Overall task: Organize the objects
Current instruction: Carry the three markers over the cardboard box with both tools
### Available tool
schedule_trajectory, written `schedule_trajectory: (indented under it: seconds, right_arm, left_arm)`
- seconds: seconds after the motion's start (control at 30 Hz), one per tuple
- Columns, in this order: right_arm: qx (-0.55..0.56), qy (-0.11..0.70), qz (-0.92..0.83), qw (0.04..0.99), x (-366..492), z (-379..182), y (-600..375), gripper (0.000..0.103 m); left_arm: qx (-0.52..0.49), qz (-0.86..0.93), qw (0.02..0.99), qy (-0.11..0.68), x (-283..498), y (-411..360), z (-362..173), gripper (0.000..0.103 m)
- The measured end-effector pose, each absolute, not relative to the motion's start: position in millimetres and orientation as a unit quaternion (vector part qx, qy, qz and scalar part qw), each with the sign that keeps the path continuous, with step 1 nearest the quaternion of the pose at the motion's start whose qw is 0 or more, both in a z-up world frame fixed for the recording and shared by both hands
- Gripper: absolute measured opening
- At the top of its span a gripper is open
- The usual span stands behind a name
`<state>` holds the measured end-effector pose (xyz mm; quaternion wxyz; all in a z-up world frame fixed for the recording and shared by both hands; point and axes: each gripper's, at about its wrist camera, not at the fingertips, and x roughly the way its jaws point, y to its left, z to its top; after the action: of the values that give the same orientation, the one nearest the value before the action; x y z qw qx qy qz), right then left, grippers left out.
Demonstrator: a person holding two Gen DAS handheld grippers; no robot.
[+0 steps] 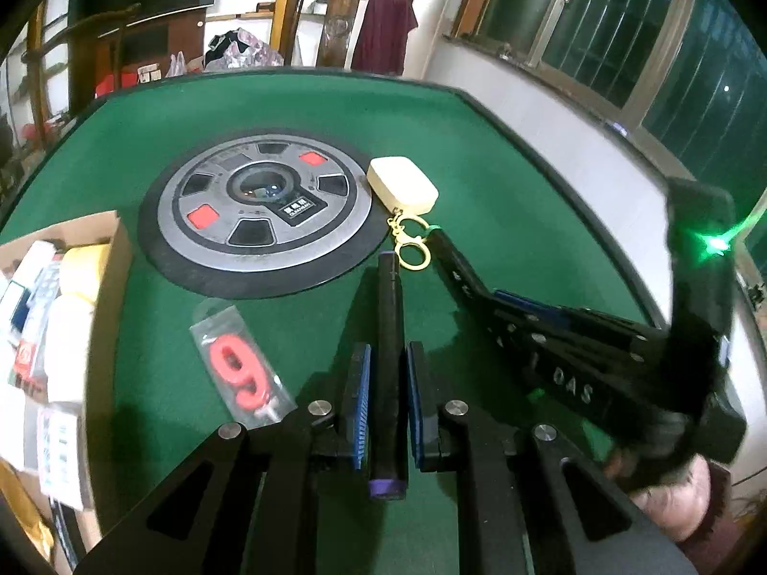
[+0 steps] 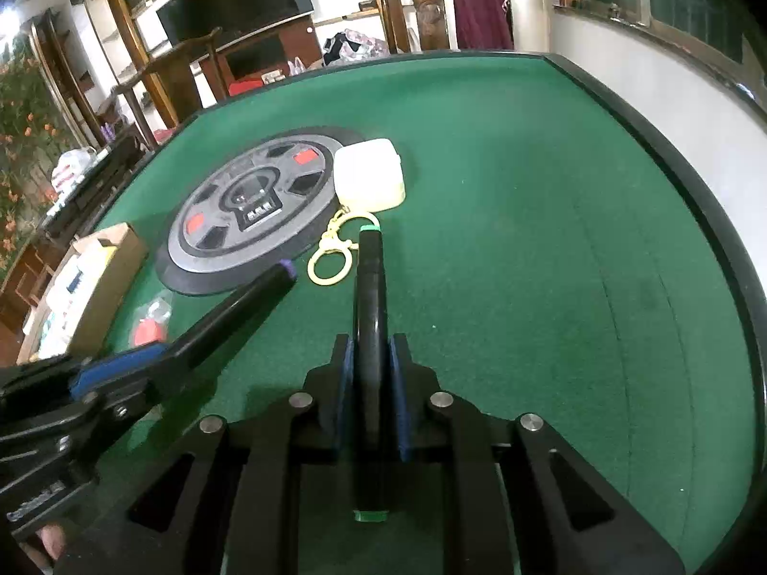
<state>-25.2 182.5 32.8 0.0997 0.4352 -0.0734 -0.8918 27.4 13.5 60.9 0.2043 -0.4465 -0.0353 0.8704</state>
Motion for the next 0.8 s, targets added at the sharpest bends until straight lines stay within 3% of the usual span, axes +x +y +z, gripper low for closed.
schedule_trajectory:
  seconds: [0.37, 0.8]
  right_arm:
    - [0.440, -0.190, -0.864, 0.154, -5.1, 33.5, 195.9, 0.012]
    - [0.442, -0.224, -0.839, 0.222, 16.4, 61.9, 148.8, 0.013]
  left_arm:
    - [-0.425, 0.876, 0.211, -0.082, 63.0, -32.1, 76.7, 0.011]
    - [-0.390, 0.893, 0.172, -0.147, 95.5, -112.4, 93.5, 0.011]
